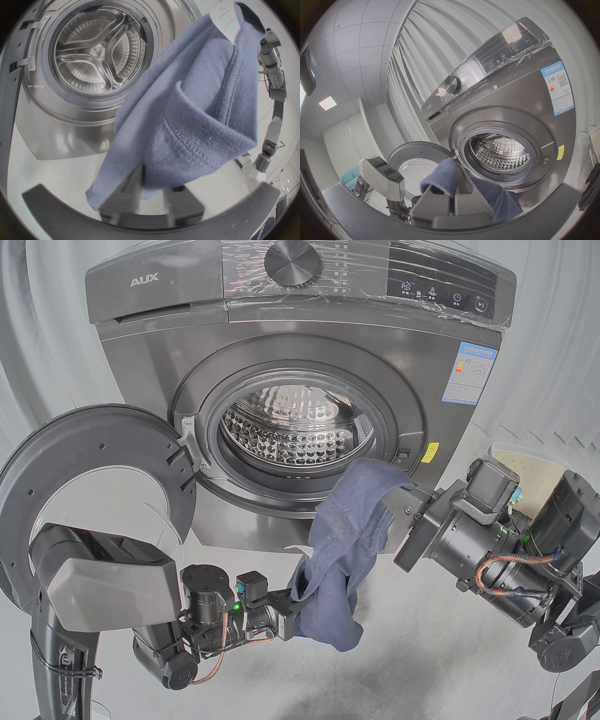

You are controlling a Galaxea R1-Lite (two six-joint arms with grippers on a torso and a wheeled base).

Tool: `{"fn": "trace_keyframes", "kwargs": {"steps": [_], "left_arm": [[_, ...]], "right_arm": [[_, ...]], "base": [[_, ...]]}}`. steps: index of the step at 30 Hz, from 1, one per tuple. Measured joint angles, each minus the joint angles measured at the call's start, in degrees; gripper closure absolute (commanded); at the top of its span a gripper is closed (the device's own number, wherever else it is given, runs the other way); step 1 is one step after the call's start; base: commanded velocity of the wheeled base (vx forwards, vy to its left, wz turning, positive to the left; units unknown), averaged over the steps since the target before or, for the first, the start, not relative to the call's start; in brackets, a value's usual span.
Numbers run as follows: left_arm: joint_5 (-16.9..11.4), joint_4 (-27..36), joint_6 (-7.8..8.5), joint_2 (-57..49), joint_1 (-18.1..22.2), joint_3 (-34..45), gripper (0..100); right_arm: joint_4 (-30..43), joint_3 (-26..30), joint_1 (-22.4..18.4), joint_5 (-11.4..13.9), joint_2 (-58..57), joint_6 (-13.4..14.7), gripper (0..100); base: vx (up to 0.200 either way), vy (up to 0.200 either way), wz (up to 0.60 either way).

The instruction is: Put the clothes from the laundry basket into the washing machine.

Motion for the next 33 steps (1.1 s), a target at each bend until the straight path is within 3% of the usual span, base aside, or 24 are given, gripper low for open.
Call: {"fn": "trace_keyframes", "kwargs": {"steps": [8, 13, 24, 28, 33], "left_arm": [[0.4, 0.0, 0.02, -1.2, 0.0, 0.0, 100], [2.2, 0.1, 0.0, -4.8, 0.2, 1.5, 100], [3.2, 0.1, -0.96, -22.4, 0.9, 9.5, 100], [3.2, 0.0, -1.76, -30.2, 1.8, 12.3, 100], [2.8, 0.0, -4.46, -37.4, 3.9, 13.7, 100]], "right_arm": [[-0.2, 0.4, 0.0, 0.0, 0.0, 0.0, 100], [0.0, 1.4, -0.6, 0.0, -0.2, 0.0, 100], [0.0, 6.0, -3.3, 0.8, -2.5, -0.1, 100], [-0.4, 7.7, -4.0, 2.5, -3.3, 0.1, 100], [-0.6, 8.6, -8.1, 7.4, -4.1, 0.9, 100]], "base": [[0.0, 0.0, 0.0], [0.0, 0.0, 0.0], [0.0, 0.0, 0.0], [0.0, 0.0, 0.0], [0.0, 0.0, 0.0]]}}
